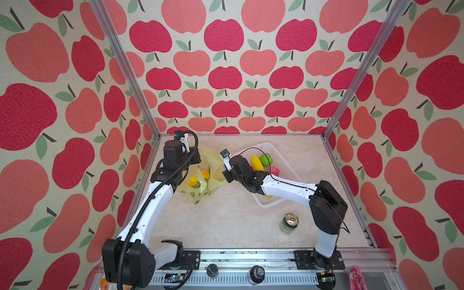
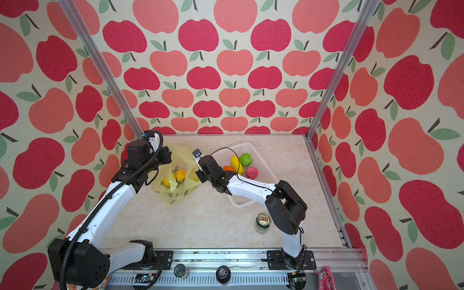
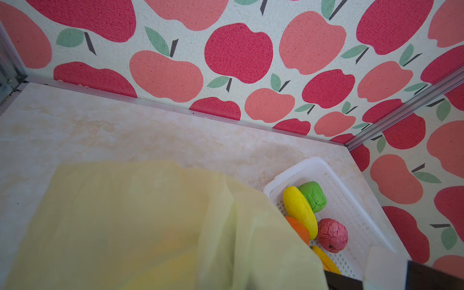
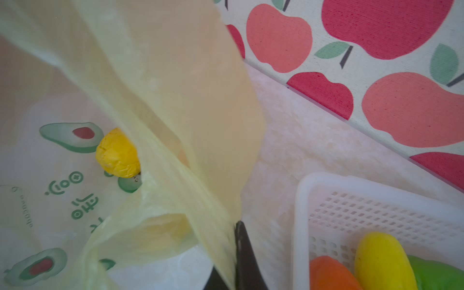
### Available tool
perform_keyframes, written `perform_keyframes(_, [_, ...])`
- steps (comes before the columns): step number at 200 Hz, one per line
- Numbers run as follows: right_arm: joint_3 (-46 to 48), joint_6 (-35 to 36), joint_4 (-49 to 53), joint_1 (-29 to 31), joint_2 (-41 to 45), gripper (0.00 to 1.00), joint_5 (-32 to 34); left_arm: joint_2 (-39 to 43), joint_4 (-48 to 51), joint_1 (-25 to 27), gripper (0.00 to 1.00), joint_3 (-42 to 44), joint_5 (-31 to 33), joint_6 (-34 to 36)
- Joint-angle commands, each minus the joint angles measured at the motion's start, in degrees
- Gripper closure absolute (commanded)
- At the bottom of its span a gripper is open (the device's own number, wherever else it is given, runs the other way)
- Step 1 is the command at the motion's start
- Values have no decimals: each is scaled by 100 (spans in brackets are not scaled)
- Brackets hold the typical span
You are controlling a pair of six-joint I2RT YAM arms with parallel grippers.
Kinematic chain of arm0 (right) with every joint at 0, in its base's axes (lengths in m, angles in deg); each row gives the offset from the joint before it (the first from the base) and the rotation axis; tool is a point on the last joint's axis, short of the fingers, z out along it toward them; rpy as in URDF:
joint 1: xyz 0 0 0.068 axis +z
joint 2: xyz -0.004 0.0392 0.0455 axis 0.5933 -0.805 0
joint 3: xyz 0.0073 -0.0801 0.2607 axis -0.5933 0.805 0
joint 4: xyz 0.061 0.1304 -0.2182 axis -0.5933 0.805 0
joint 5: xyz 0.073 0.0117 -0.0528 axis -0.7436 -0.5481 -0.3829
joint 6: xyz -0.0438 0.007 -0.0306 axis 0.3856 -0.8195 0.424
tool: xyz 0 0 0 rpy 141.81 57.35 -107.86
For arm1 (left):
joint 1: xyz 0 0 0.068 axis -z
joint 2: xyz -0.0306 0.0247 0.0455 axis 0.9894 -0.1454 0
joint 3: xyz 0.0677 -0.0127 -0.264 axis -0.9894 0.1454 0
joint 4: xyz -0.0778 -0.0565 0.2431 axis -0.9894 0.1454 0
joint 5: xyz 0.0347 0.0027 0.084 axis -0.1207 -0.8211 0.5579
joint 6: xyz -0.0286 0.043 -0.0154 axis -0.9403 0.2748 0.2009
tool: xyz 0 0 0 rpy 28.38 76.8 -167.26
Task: Untie the knot of the plastic bag and take out the fruit
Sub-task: 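Move the open right gripper back over the bag opening, then lower the right gripper into the bag and close on the yellow mango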
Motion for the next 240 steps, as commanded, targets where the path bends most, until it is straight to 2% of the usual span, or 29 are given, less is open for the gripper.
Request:
perform_keyframes(1, [-20,33,-22,-195,331,100,793,-31,-101,17,100,-165,87,141])
perform_keyframes(46, [601,81,-13,-299,933,100,2406,-74,-132,19,100,-180,-26,188])
perform_keyframes(81, [1021,-604,521,-301,1125,100,2949,-237,-114,25,100,-283,-331,208])
perform_keyframes(102, [1095,-714,709,-301,1144,100,3037,-249,-91,30,100,-298,-401,216])
perform_keyframes(116, [1248,-597,495,-231,1347,79,2673,-243,-47,36,100,-310,-418,218])
perform_keyframes(126, [1468,-212,48,-68,1565,55,2372,-250,-35,32,100,-318,-445,219])
perform_keyframes(139, [1687,326,-518,296,1861,33,2347,-245,-28,37,100,-326,-492,217])
perform_keyframes(148, [1779,812,-858,588,2039,23,2415,-257,-32,43,100,-341,-520,217])
perform_keyframes(162, [1825,1482,-1268,1030,2222,16,2576,-287,-51,47,100,-344,-541,227])
perform_keyframes(181, [1773,2077,-1571,1594,2361,15,2743,-372,-19,61,100,-396,-557,249])
perform_keyframes(199, [1799,2482,-1887,1976,2396,18,2554,-456,34,67,100,-456,-576,259])
perform_keyframes(225, [1643,2403,-1822,2182,2093,34,1827,-473,20,78,100,-476,-660,251])
perform_keyframes(240, [1405,2230,-1721,2090,1663,44,1691,-459,-9,89,100,-462,-666,241])
